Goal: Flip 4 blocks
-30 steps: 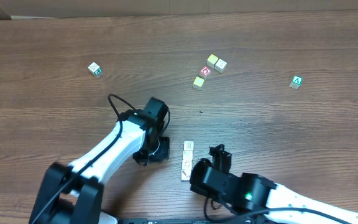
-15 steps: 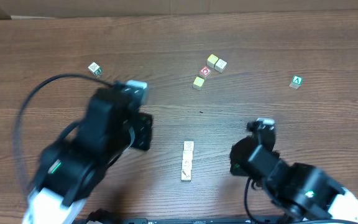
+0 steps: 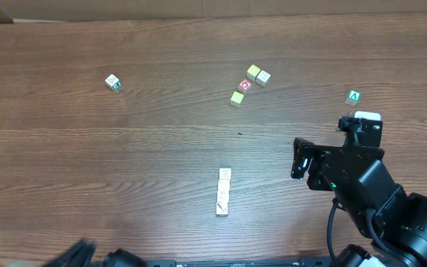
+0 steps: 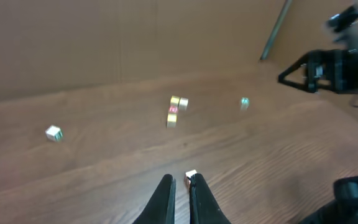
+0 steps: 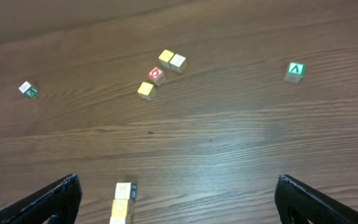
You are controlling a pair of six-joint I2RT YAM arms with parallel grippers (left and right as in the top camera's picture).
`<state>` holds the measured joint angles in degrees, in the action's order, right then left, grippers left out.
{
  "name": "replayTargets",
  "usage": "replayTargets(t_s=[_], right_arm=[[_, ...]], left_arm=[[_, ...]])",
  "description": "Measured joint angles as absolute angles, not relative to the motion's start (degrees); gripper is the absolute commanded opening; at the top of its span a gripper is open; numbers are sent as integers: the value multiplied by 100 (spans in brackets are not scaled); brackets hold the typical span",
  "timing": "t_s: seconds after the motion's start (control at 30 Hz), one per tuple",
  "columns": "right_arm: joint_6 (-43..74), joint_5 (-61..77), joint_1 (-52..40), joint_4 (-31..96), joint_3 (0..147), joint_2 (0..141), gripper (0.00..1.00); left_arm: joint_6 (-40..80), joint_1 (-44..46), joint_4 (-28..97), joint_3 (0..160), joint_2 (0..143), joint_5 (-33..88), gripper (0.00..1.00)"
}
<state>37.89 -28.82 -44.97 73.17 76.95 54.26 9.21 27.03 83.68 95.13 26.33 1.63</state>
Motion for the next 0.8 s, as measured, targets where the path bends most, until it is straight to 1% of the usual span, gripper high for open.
replayTargets(t_s=[0.03,0.07,0.1,0.13,0.3,0.63,0.8], right_arm=[[3782,-2899,-4497,7325,7695,5426,100],[3769,-2919,-4497,7323,7695,5428,100],[3765,-2930,-4499,7332,7695,5428,100],[3758,-2939,-4497,7336,7695,5428,100],[3743,-2891,-4497,7345,7695,5428,100],[3747,-2832,-4497,7352,7695,5433,100],[3745,-2832,-4497,7352,7695,5433,100]], left_arm=[[921,2703,8418,9535,2510,165,14],[923,2703,8471,9550,2331,163,25],[937,2703,8501,9561,2189,163,48],[932,2703,8545,9566,2023,148,100],[919,2703,8718,9570,1691,139,100],[923,2703,9483,9555,1686,139,100],[923,2703,9568,9555,1686,141,100]])
